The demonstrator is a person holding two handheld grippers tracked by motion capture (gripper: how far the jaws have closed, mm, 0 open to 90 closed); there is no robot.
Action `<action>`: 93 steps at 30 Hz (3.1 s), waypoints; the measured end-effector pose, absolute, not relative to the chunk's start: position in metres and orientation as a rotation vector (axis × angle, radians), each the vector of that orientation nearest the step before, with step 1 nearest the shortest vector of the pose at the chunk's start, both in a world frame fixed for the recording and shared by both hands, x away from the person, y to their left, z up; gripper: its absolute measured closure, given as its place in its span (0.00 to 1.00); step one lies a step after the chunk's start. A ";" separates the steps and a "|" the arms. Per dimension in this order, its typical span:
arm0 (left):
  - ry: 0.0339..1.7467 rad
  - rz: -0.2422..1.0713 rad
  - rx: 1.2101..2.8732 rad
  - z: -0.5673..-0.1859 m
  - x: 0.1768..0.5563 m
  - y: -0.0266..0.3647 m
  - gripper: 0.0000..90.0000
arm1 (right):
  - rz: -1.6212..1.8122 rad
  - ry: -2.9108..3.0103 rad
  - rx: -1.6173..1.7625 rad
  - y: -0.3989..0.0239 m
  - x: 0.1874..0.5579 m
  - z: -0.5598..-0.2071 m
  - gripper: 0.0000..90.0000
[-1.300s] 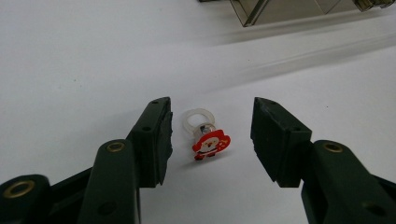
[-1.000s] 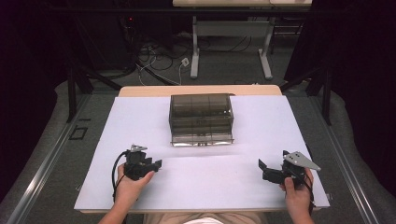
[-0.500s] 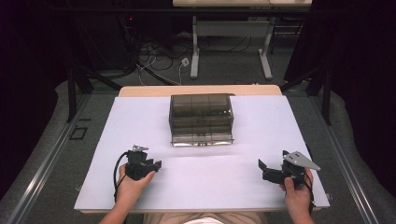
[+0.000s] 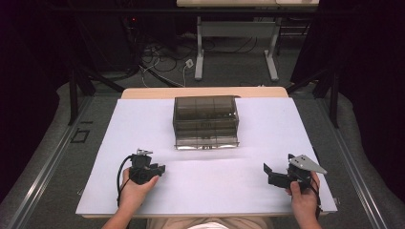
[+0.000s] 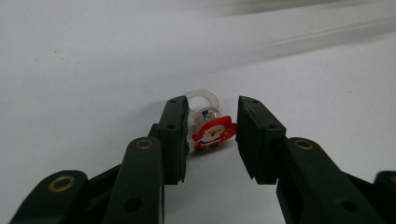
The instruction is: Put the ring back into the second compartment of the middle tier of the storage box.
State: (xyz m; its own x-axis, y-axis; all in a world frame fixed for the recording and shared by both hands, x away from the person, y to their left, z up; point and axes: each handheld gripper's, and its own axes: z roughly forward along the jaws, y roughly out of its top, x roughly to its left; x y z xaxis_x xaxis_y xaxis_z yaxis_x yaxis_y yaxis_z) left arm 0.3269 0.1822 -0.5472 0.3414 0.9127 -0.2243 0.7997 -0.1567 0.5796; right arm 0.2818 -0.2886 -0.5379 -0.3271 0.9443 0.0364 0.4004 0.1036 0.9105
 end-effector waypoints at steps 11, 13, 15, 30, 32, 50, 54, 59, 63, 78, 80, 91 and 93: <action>1.483 0.236 1.997 -0.548 0.327 0.181 0.75 | 1.202 1.799 1.308 -0.288 0.282 -0.538 0.01; 1.480 0.222 2.003 -0.547 0.327 0.182 0.75 | 1.201 1.800 1.308 -0.288 0.282 -0.538 0.01; 1.478 0.223 2.003 -0.548 0.327 0.182 0.76 | 1.199 1.803 1.301 -0.288 0.282 -0.538 0.01; 1.474 0.229 1.980 -0.546 0.326 0.184 0.76 | 1.196 1.808 1.302 -0.288 0.282 -0.538 0.01; 1.470 0.230 1.974 -0.546 0.325 0.184 0.76 | 1.197 1.808 1.305 -0.287 0.282 -0.538 0.01; 1.454 0.274 1.946 -0.543 0.323 0.189 0.76 | 1.200 1.807 1.317 -0.288 0.282 -0.539 0.01; 1.455 0.292 1.928 -0.541 0.323 0.191 0.76 | 1.200 1.807 1.318 -0.288 0.282 -0.539 0.01; 1.450 0.331 1.903 -0.539 0.322 0.192 0.76 | 1.201 1.807 1.318 -0.288 0.282 -0.539 0.01; 1.447 0.351 1.888 -0.538 0.321 0.194 0.76 | 1.206 1.804 1.319 -0.288 0.282 -0.539 0.01; 1.439 0.410 1.838 -0.530 0.317 0.201 0.76 | 1.206 1.799 1.325 -0.288 0.282 -0.539 0.02; 1.439 0.421 1.826 -0.529 0.316 0.201 0.76 | 1.209 1.797 1.332 -0.288 0.282 -0.539 0.01; 1.420 0.465 1.790 -0.524 0.313 0.203 0.77 | 1.206 1.798 1.319 -0.288 0.282 -0.539 0.02; 1.419 0.473 1.787 -0.524 0.312 0.203 0.76 | 1.206 1.799 1.317 -0.288 0.283 -0.540 0.02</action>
State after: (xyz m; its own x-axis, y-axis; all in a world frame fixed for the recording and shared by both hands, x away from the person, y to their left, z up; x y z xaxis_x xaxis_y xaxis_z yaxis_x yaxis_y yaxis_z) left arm 0.3122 0.2035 -0.5238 0.3047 0.9356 -0.1786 0.6411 -0.0628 0.7649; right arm 0.2825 -0.2881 -0.5398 -0.3297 0.9430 0.0453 0.4000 0.0961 0.9115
